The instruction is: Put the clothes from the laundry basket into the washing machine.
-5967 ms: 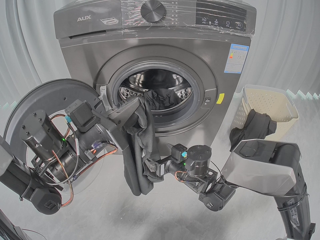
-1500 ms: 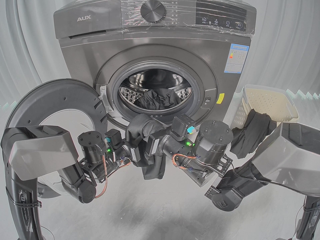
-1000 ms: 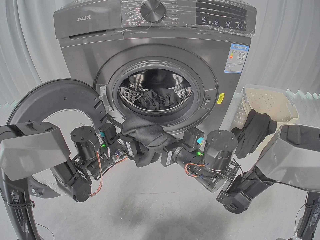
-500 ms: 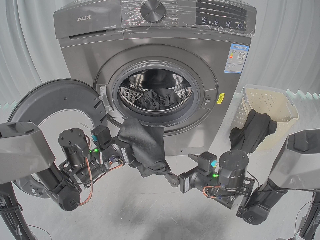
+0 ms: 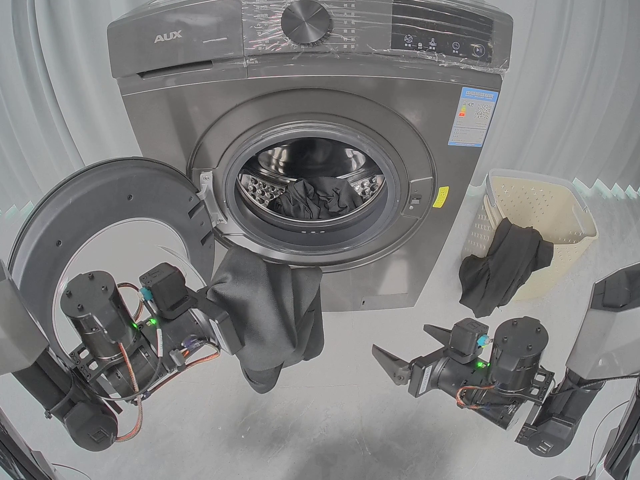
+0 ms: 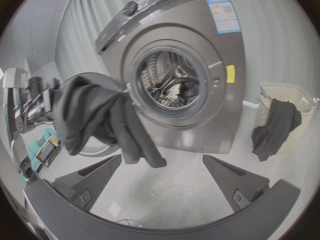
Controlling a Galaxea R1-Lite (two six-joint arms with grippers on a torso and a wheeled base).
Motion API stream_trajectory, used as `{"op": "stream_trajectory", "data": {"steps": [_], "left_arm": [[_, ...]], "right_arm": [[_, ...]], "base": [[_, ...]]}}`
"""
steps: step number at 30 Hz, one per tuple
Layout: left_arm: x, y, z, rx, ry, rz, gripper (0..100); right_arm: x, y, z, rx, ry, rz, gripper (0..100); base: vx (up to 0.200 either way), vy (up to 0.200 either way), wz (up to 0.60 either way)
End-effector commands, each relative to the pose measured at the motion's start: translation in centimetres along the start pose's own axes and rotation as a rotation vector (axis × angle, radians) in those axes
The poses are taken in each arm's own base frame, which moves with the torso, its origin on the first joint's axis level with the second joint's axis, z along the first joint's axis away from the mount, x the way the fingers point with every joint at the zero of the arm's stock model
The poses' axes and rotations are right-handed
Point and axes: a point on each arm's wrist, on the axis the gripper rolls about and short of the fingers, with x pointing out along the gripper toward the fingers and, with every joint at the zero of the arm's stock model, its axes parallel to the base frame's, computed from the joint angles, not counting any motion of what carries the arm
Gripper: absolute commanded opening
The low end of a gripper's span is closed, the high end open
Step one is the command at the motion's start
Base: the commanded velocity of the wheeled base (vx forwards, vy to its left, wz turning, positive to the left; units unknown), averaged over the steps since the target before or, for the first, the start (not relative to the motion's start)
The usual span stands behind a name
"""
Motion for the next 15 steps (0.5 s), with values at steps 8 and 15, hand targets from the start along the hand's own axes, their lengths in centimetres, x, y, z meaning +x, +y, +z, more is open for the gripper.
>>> {"op": "stream_trajectory", "data": {"steps": [8,15], "left_arm": [[-2.2,-0.3,0.7,-0.002,-0.011,0.007,0],[-2.7,0.3,0.4,-0.022,0.003,0.096,0]], "right_arm": [[-1.3,-3.2,1.5,0.038,-0.051,-0.143,100],[-1.5,-3.2,2.0,0.046,-0.068,-0.14,100]], "base": [[0.0,0.0,0.0],[0.0,0.0,0.0]]}}
